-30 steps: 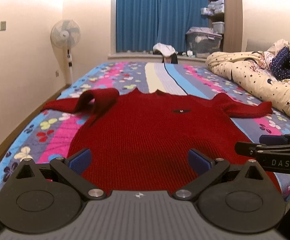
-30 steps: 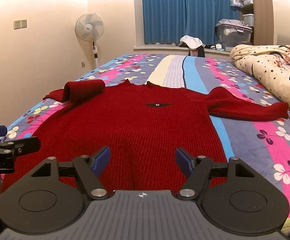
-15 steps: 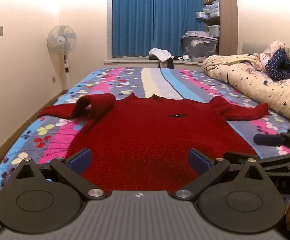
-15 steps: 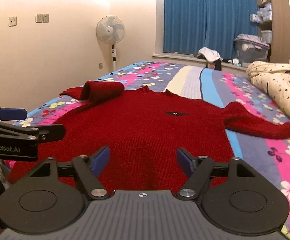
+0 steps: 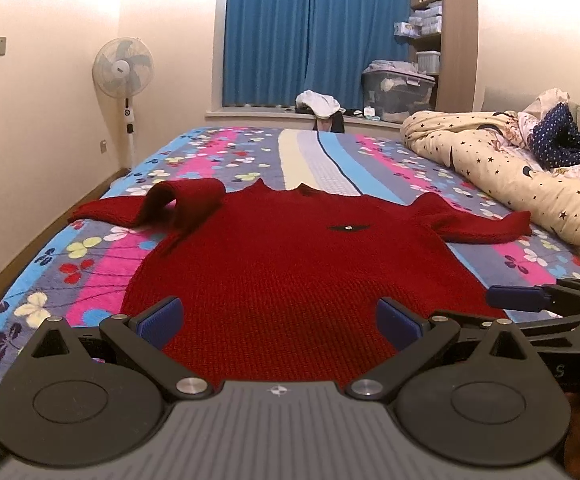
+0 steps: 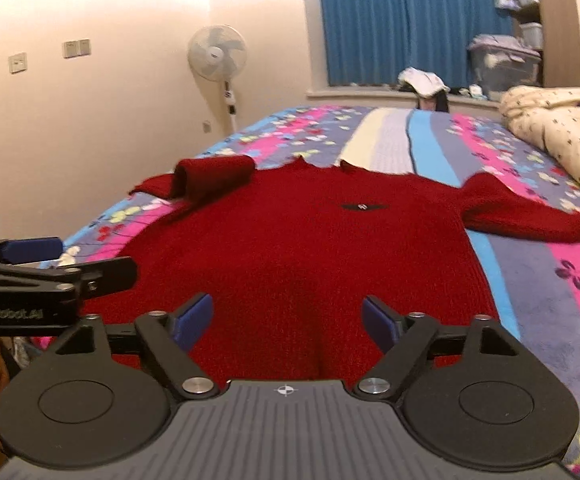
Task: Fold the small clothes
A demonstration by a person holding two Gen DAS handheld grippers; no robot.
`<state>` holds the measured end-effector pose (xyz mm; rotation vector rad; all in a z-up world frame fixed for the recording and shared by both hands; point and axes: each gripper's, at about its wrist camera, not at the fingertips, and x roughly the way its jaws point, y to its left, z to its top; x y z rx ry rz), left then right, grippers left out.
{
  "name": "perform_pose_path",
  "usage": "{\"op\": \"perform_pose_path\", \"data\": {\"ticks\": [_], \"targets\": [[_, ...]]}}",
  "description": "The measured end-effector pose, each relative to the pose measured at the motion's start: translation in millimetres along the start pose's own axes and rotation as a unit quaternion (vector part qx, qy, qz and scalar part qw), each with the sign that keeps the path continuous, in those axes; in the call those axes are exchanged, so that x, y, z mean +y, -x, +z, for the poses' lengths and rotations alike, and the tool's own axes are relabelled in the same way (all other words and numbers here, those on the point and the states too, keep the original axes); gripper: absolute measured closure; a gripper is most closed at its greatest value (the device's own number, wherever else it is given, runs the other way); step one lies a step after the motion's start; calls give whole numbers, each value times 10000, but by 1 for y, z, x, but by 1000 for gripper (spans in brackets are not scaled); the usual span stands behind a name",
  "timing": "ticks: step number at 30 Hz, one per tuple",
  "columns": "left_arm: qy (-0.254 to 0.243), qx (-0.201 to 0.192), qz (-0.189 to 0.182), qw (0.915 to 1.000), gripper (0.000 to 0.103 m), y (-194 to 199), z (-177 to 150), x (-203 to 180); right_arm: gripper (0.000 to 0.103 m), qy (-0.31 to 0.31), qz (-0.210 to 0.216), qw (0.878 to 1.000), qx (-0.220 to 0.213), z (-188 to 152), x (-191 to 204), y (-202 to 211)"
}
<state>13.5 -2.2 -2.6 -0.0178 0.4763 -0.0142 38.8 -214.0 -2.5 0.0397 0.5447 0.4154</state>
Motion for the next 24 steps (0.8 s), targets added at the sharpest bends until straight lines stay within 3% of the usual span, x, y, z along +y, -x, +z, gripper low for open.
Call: {"op": "perform_pose_path", "data": {"ticks": [3, 8, 16, 20, 24], "targets": [[-141, -89, -22, 9999, 0, 1, 0, -3, 32, 115, 1, 9999, -63, 1, 3, 1], [-216, -222, 36, 9995, 0, 4, -1, -7, 32, 169, -113, 9997, -155, 2, 3, 4], [-136, -86, 242, 9996, 1, -4, 6, -5, 32, 27, -157, 9999, -9, 5, 4, -1], [98, -171, 308, 9993, 1, -7, 20, 4, 32, -174, -59, 9998, -21, 11, -2, -4], [330, -330, 250, 9986, 0, -14, 54, 26, 32, -76, -167, 9997, -148, 20, -7, -6]]}}
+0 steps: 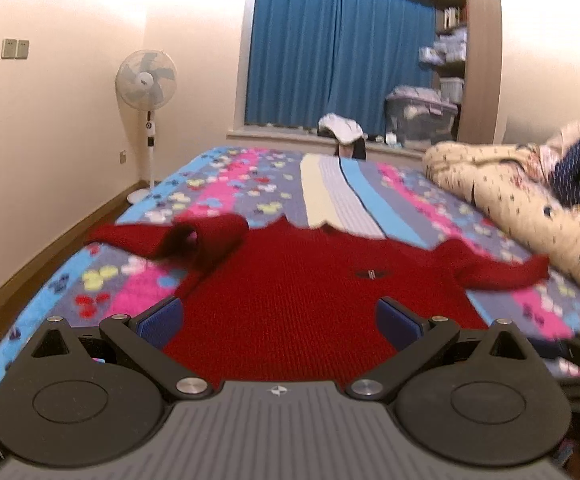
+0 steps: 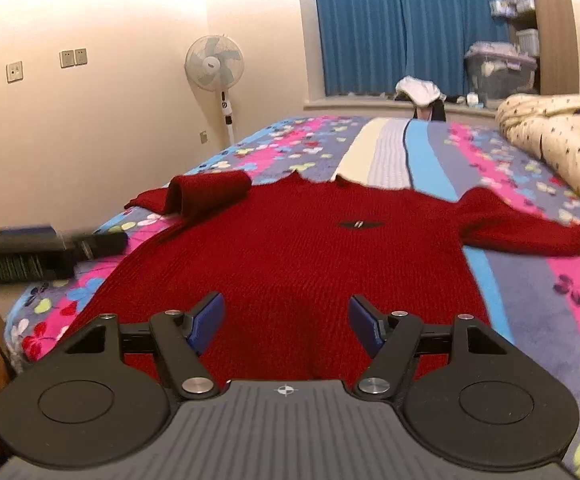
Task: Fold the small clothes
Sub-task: 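Grasp the side edge of the red sweater with the left tool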
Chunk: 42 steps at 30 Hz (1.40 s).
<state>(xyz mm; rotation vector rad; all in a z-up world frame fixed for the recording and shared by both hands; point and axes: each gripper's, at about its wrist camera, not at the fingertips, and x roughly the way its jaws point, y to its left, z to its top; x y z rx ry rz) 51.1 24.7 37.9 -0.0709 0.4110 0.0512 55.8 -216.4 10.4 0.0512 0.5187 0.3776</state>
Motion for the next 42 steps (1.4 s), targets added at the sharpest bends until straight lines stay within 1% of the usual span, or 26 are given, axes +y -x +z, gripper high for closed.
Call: {"op": "perform_pose_path", "data": {"ticks": [2, 4, 6, 7, 8, 10, 11, 12, 13, 14, 15, 16, 18, 21, 23, 25, 27, 28, 29, 30, 32, 33, 36, 39, 41, 42], "targets": [[-95, -100, 67, 9999, 0, -13, 23, 12, 32, -108, -9, 9999, -12, 6, -6, -1], [-162, -222, 246, 9993, 0, -33, 46, 29, 33, -159, -13, 9999, -52, 16, -14, 0], [-103, -266, 406, 9988, 1, -57, 69, 51, 43, -176, 6, 9997, -148, 32, -21, 0], [-42, -234, 483, 9986, 1, -72, 80, 65, 45, -172, 39, 9995, -248, 42, -26, 2], [19, -180, 536, 9984, 4, -87, 89, 77, 48, -113, 69, 9992, -374, 52, -31, 2], [39, -50, 586, 9983, 12, -121, 104, 101, 52, 87, 17, 9980, -625, 73, -42, -1], [-12, -18, 639, 9980, 22, -138, 107, 111, 54, 155, -27, 9974, -709, 82, -48, -4], [-68, 15, 718, 9974, 34, -153, 108, 122, 57, 204, -74, 9968, -770, 91, -54, -9], [-88, 99, 845, 9963, 40, -171, 106, 135, 59, 232, -123, 9964, -804, 102, -62, -16], [-60, 221, 948, 9952, 46, -185, 102, 147, 63, 245, -163, 9963, -806, 109, -69, -24], [23, 474, 1009, 9938, 53, -202, 99, 157, 64, 268, -204, 9963, -792, 116, -76, -34], [148, 696, 1033, 9921, 56, -214, 98, 164, 64, 304, -261, 9964, -741, 122, -82, -47], [417, 736, 942, 9920, 56, -230, 101, 179, 64, 354, -391, 9968, -608, 130, -89, -76], [361, 781, 1113, 9900, 56, -255, 98, 190, 64, 297, -289, 9979, -490, 131, -97, -120], [592, 879, 1073, 9886, 55, -270, 94, 199, 64, 147, -243, 9988, -408, 125, -100, -147], [819, 933, 1034, 9869, 51, -284, 91, 211, 64, 3, -195, 9995, -232, 115, -101, -172], [951, 969, 1138, 9842, 42, -298, 85, 220, 64, -99, -178, 9997, 113, 110, -98, -194], [1058, 1003, 1187, 9822, 38, -304, 82, 224, 63, -123, -46, 9999, 108, 110, -95, -199], [1198, 1043, 1215, 9798, 31, -311, 79, 230, 64, -56, 99, 9999, 78, 111, -90, -204], [1361, 1079, 1224, 9772, 28, -318, 76, 237, 64, 106, 173, 9998, 58, 111, -85, -207], [1628, 1146, 1229, 9722, 25, -330, 71, 245, 63, 343, 190, 9992, 67, 111, -80, -214], [1738, 1182, 1224, 9700, 22, -336, 70, 249, 63, 346, 235, 9991, 98, 111, -79, -217], [1905, 1303, 1221, 9653, 20, -352, 64, 254, 63, 167, 365, 9991, 128, 113, -81, -220], [1897, 1560, 1265, 9611, 20, -370, 54, 252, 62, 171, 434, 9988, 177, 111, -82, -223], [1747, 1516, 1376, 9631, 21, -374, 50, 248, 62, 168, 424, 9987, 244, 109, -82, -226], [1685, 1507, 1409, 9639, 23, -375, 50, 247, 62, 145, 411, 9987, 277, 108, -82, -228]]}}
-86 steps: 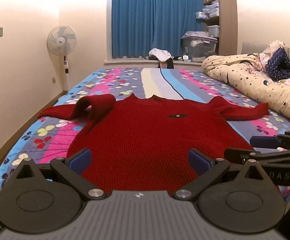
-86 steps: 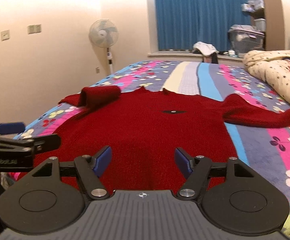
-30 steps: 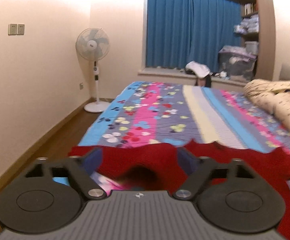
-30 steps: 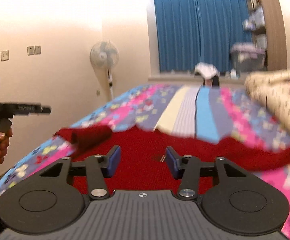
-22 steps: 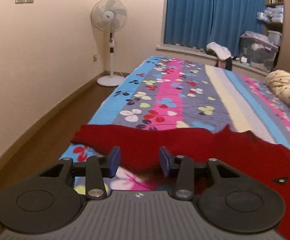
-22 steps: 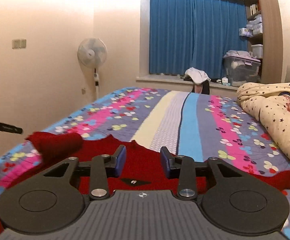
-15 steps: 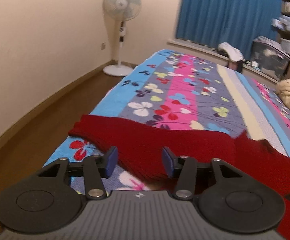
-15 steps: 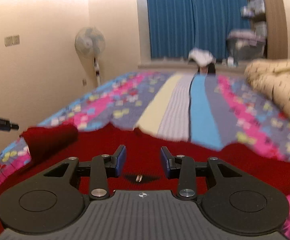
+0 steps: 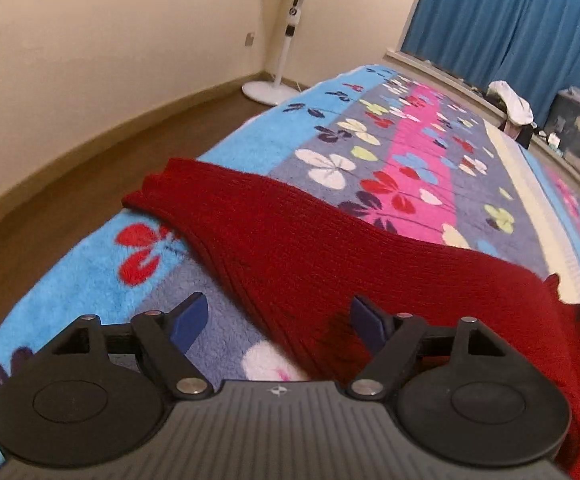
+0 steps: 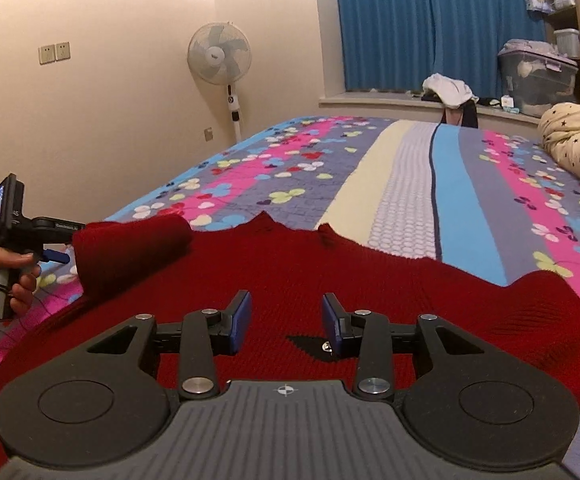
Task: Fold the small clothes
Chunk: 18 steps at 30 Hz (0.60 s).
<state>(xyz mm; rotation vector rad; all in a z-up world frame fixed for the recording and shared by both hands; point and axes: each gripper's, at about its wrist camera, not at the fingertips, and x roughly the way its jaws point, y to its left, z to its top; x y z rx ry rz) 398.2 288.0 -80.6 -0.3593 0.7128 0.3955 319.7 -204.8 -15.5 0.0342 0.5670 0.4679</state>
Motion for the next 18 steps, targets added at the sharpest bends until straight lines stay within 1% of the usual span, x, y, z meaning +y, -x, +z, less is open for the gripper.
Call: {"op": "perform_pose_path", "data": {"ticks": [1, 3, 4, 5, 6, 7, 9, 14, 17, 18], "targets": [[-23, -9, 20, 10000, 27, 0, 0, -1, 62, -15, -10, 10000, 27, -1, 0, -1], [-54, 15, 12, 10000, 48, 0, 1, -3, 62, -8, -37, 10000, 57, -1, 0, -3], [-75, 14, 5, 10000, 52, 1, 1, -3, 62, -8, -45, 10000, 69, 0, 0, -5], [-87, 12, 3, 10000, 61, 1, 1, -4, 62, -18, -39, 10000, 79, 0, 0, -6], [-85, 13, 22, 10000, 67, 2, 1, -3, 62, -25, -31, 10000, 90, 0, 0, -6], [-64, 12, 32, 10000, 70, 2, 1, -2, 62, -26, -30, 9999, 98, 0, 0, -6], [7, 7, 30, 10000, 79, 3, 2, 0, 62, -12, -50, 9999, 100, -1, 1, -7], [69, -32, 21, 10000, 84, 6, 5, -1, 62, 0, -46, 9999, 122, -2, 2, -7], [136, -21, -11, 9999, 84, 7, 7, 0, 62, 15, -41, 9999, 135, -3, 2, -7], [185, 19, -25, 9998, 81, 6, 8, 1, 62, 22, -35, 9999, 133, -3, 2, -7]]}}
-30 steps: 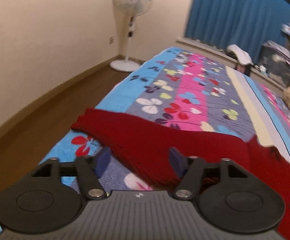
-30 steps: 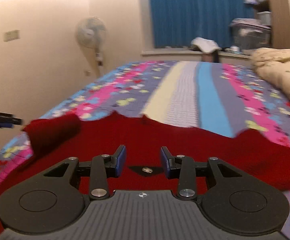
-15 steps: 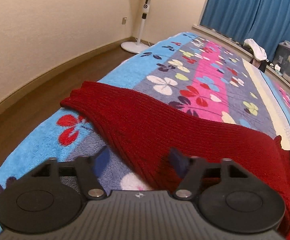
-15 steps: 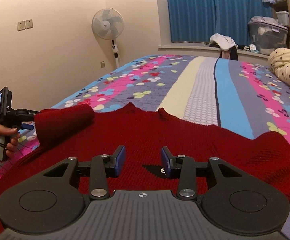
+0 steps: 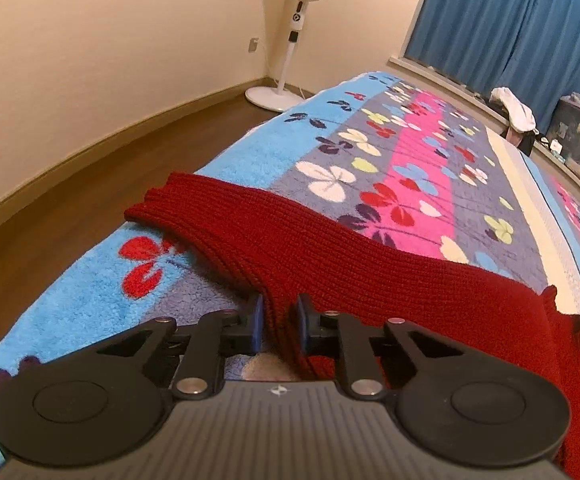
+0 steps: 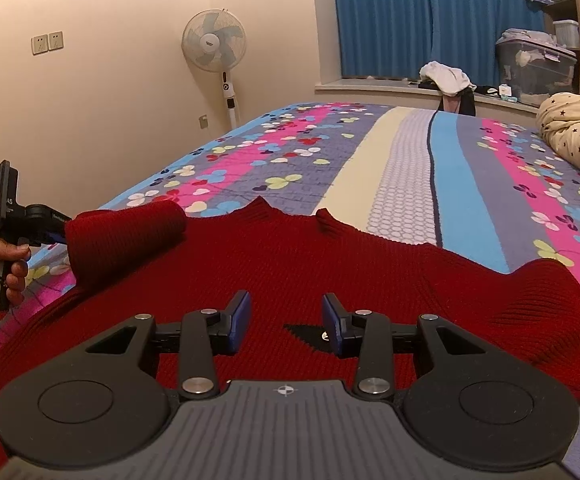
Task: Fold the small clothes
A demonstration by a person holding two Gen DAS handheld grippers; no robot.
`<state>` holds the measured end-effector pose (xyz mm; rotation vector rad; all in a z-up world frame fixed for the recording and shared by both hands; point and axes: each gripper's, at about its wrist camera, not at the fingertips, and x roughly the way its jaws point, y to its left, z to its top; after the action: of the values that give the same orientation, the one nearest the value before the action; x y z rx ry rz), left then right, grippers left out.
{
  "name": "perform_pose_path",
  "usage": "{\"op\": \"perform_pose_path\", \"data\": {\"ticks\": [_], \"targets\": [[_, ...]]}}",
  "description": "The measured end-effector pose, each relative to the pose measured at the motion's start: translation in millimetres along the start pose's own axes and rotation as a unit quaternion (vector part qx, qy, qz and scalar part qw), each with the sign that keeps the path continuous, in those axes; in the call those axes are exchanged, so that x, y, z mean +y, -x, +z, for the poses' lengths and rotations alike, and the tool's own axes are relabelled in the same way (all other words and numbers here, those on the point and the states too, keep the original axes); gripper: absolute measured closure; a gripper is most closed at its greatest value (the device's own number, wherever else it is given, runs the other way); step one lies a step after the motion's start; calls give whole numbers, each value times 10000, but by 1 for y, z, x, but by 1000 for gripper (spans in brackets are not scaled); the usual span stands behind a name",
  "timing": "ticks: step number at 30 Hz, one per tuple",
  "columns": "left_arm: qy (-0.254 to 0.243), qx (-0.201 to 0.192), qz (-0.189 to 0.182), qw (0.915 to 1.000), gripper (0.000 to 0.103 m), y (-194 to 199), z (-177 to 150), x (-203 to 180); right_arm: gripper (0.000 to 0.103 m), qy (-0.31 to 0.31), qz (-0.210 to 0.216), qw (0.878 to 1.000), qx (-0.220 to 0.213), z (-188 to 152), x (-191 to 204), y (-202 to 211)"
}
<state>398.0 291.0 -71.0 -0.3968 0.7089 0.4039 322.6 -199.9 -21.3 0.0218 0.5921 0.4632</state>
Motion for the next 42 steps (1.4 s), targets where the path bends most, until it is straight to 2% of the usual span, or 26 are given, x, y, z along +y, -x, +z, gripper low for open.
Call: {"op": "perform_pose_path", "data": {"ticks": [1, 3, 8, 12, 15, 17, 20, 23, 25, 28, 29, 30, 33, 34, 35, 36, 38, 42], "targets": [[73, 48, -10, 10000, 80, -1, 0, 1, 62, 11, 6, 10000, -1, 0, 0, 0], [158, 143, -50, 9998, 67, -3, 0, 3, 62, 33, 4, 10000, 2, 0, 1, 0], [-40, 125, -38, 9999, 66, -4, -3, -4, 62, 47, -7, 10000, 8, 0, 1, -1], [-153, 52, 50, 9999, 83, -2, -3, -7, 62, 50, -4, 10000, 3, 0, 1, 0], [-109, -6, 19, 9999, 91, 1, 0, -6, 62, 54, -12, 10000, 8, 0, 2, 0], [-117, -139, -24, 9998, 92, 7, 3, -8, 62, 65, -48, 10000, 20, 0, 1, -1], [-135, -458, -311, 9984, 93, 25, 11, -18, 62, 142, -263, 9995, 76, -1, -1, -3], [-218, -863, -867, 9922, 93, 54, 15, -38, 66, 81, -502, 9985, 187, -1, -7, -7], [-356, -1093, -1289, 9850, 93, 75, 14, -57, 74, -34, -637, 9977, 218, 0, -12, -8], [-849, -1304, -2066, 9660, 94, 109, 1, -97, 76, -243, -820, 9960, 256, 1, -21, -9], [-1095, -1338, -2314, 9574, 94, 120, -6, -111, 76, -322, -848, 9955, 264, 1, -25, -10], [-1409, -1315, -2648, 9448, 93, 132, -15, -128, 76, -385, -868, 9951, 266, 2, -27, -10], [-2043, -894, -3474, 9108, 91, 153, -39, -165, 76, -474, -900, 9944, 274, 1, -32, -11], [-2242, -822, -3609, 9015, 90, 161, -47, -174, 76, -501, -887, 9944, 272, 2, -34, -12], [-2402, -857, -3618, 8967, 85, 168, -53, -179, 76, -533, -869, 9945, 259, 2, -35, -12], [-2467, -911, -3564, 8966, 75, 175, -56, -181, 76, -564, -849, 9945, 243, 2, -36, -12], [-2320, -900, -3478, 9039, 70, 183, -55, -175, 76, -646, -790, 9945, 242, 2, -40, -12], [-2057, -634, -2898, 9326, 70, 189, -43, -151, 75, -1000, -647, 9924, 305, 3, -50, -13]]}}
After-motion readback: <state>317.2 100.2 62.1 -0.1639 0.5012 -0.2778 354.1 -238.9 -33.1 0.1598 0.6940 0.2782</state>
